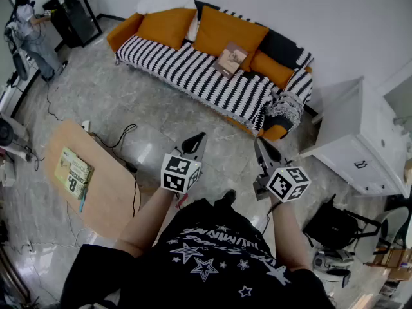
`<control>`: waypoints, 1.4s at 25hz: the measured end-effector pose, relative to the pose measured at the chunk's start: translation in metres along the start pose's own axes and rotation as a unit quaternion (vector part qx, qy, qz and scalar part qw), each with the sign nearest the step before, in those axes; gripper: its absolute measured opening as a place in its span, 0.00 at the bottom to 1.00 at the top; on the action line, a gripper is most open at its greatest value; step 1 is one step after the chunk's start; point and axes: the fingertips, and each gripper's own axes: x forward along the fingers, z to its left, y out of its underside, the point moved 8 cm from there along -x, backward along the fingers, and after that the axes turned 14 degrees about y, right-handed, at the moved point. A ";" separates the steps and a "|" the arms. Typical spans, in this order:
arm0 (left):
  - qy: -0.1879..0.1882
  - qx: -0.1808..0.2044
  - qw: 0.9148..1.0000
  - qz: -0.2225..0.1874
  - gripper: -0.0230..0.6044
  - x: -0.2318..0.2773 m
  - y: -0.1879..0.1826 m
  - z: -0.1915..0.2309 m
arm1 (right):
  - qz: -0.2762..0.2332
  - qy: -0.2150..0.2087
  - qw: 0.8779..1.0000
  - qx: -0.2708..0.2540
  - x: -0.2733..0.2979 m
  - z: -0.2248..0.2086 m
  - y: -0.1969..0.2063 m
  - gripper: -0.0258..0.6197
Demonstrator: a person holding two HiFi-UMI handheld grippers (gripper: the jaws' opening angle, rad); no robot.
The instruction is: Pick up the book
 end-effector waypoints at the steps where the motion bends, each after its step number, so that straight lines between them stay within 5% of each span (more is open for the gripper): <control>1: -0.001 0.002 1.000 0.002 0.05 -0.003 0.000 0.000 | 0.001 -0.001 1.000 0.000 0.000 0.003 0.001 0.08; 22: -0.003 -0.012 1.000 0.004 0.05 -0.045 0.019 0.013 | 0.005 0.012 0.999 -0.039 0.000 0.037 0.025 0.08; 35: -0.022 -0.012 0.999 -0.025 0.05 -0.083 0.004 0.049 | -0.008 0.041 0.999 0.005 0.024 0.037 0.035 0.08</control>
